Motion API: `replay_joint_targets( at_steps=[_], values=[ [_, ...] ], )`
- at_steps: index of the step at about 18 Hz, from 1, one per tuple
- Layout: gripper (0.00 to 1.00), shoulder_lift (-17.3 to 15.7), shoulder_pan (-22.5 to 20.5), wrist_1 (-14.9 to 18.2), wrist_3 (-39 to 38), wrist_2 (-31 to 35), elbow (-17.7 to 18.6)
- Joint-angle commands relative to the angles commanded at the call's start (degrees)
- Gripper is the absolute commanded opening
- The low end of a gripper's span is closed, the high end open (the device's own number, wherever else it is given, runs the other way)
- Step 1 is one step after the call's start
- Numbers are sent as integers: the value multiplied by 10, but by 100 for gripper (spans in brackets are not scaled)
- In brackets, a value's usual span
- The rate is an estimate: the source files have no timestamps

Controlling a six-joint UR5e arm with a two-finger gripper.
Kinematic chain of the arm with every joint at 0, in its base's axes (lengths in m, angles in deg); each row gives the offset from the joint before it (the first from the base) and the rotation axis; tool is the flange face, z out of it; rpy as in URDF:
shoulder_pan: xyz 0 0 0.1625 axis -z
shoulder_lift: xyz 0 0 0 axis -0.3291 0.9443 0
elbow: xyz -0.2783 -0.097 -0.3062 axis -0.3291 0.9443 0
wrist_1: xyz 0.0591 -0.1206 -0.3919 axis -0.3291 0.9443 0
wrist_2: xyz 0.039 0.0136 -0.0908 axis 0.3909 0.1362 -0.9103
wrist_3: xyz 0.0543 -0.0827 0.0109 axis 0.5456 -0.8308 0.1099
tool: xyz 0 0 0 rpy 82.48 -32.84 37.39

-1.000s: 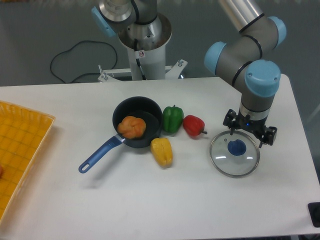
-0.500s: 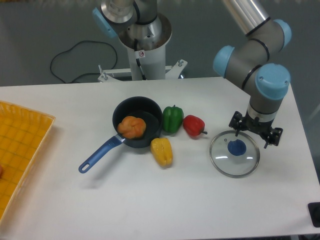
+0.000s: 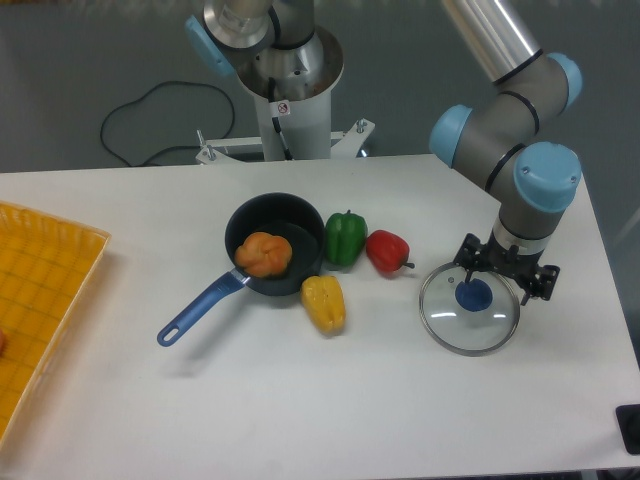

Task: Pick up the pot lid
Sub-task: 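Lower the open gripper around the blue knob of the lid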

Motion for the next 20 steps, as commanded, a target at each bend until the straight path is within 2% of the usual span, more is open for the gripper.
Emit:
replay_joint_targets(
  at_steps=[18, 20],
  values=[
    [100, 10, 13, -10, -33, 4, 8],
    [100, 14, 20, -23, -34, 4, 8]
  ],
)
